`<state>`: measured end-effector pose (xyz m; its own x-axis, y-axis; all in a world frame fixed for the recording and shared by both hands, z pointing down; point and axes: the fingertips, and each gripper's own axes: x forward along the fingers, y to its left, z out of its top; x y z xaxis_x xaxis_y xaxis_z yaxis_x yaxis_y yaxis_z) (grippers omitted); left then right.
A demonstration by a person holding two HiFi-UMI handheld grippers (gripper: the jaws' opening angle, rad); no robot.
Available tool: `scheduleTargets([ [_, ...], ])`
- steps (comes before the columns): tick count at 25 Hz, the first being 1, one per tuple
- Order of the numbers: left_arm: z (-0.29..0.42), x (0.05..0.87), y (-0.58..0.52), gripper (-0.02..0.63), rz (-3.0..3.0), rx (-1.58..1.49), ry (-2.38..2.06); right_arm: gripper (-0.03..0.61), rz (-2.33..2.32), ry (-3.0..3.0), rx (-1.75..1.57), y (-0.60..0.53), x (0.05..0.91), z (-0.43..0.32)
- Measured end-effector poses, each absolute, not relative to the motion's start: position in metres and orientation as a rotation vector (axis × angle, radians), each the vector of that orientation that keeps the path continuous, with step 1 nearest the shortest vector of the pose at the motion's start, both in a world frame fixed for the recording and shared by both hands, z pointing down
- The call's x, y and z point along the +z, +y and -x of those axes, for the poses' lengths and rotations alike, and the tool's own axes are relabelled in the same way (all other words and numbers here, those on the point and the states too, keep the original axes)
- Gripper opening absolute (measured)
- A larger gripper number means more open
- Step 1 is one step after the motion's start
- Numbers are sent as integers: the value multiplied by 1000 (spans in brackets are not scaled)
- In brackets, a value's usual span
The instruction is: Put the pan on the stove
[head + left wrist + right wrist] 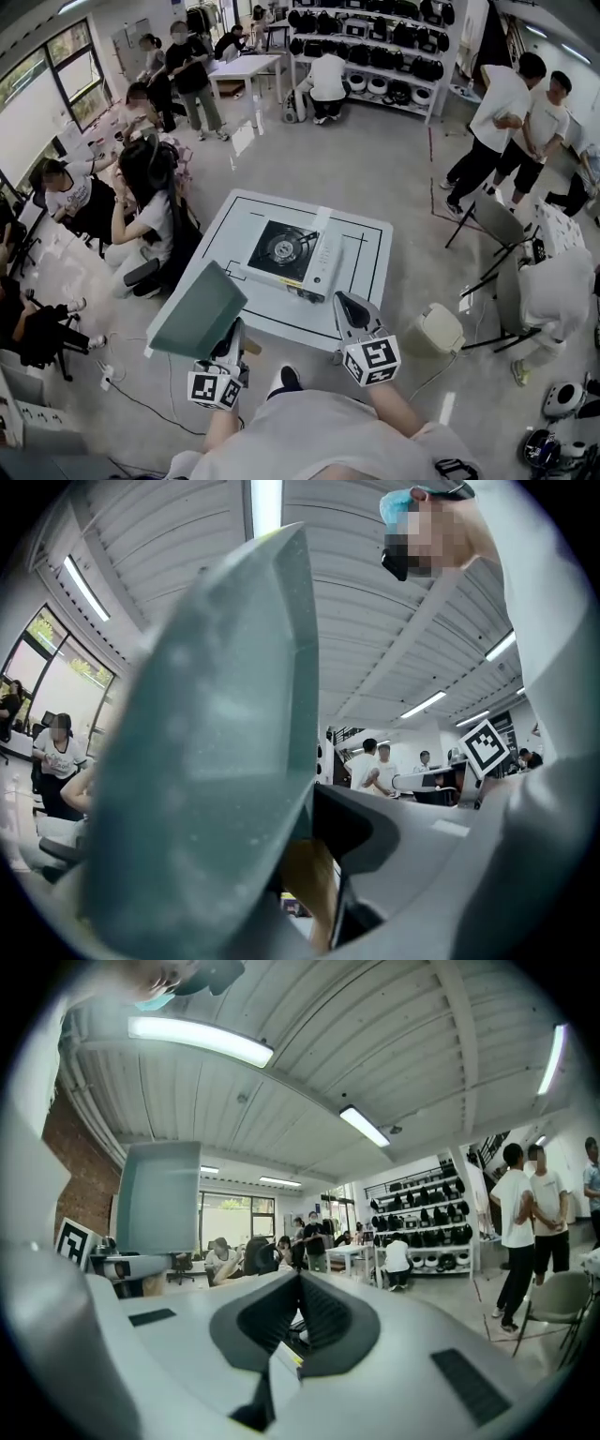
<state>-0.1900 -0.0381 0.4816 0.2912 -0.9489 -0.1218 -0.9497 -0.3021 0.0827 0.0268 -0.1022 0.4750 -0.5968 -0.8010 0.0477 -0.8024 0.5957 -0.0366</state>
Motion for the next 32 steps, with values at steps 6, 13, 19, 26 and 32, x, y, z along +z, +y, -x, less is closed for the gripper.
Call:
scheduleTargets([
  [6, 242, 476, -107, 127, 2548, 220, 1799, 8, -1461, -2756, 75, -160, 467, 17],
  [13, 262, 474, -151, 127, 2573, 220, 1785, 8, -1496, -2729, 56, -201, 459, 31],
  [19, 252, 480, -176, 127, 2597, 216, 1796, 8, -1482, -2733, 55, -221, 460, 23],
  [26, 226, 489, -191, 127, 2733, 215, 1751, 8, -1436, -2756, 68, -234, 463, 12],
  [32, 209, 505, -209, 127, 2934, 236, 1677, 8, -1411, -2762, 81, -243, 465, 5],
])
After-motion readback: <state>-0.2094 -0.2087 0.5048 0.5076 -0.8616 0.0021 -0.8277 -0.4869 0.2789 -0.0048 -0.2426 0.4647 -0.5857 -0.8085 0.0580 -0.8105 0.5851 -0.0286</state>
